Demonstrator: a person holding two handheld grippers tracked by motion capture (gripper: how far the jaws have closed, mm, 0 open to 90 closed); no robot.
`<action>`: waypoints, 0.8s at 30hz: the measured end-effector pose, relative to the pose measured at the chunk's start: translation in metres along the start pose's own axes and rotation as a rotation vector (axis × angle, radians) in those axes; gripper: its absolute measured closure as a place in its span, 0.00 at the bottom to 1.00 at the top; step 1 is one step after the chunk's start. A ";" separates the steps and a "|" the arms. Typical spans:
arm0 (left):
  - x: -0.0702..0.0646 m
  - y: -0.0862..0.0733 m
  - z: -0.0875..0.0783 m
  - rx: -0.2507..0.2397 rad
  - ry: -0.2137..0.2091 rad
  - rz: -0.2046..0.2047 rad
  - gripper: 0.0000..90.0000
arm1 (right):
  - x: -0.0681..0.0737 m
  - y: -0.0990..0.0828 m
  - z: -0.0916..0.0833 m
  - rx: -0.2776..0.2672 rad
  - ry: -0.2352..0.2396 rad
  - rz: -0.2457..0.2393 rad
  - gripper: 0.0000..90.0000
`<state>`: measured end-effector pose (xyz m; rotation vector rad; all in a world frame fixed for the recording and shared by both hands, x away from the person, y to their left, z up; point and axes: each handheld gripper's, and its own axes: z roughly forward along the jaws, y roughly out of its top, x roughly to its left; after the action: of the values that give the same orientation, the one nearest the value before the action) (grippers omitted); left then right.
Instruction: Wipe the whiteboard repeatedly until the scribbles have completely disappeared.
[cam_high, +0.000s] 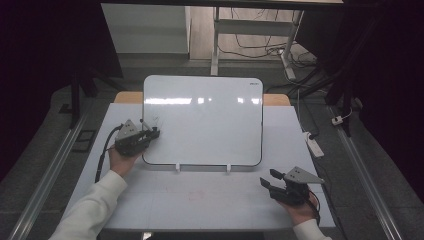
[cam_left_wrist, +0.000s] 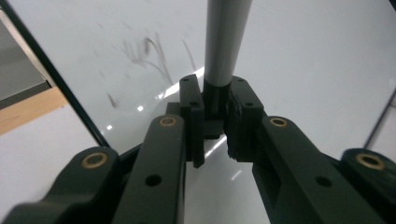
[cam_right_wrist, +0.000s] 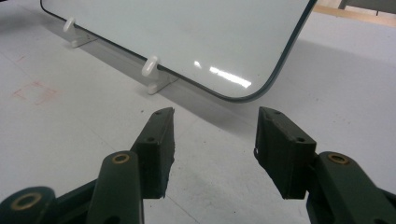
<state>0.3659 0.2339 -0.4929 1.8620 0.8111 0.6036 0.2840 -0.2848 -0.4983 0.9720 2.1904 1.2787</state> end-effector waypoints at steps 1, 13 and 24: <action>0.002 0.002 0.000 -0.005 0.013 0.003 0.86 | 0.000 0.000 0.000 -0.001 -0.001 0.002 0.52; 0.026 0.039 0.013 -0.038 0.059 -0.042 0.86 | 0.000 0.000 0.000 -0.001 -0.002 0.004 0.52; 0.040 0.042 0.007 -0.050 0.088 -0.068 0.86 | 0.000 0.000 0.000 0.001 -0.007 0.002 0.52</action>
<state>0.4081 0.2476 -0.4550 1.7650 0.9051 0.6606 0.2842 -0.2848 -0.4980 0.9775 2.1859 1.2729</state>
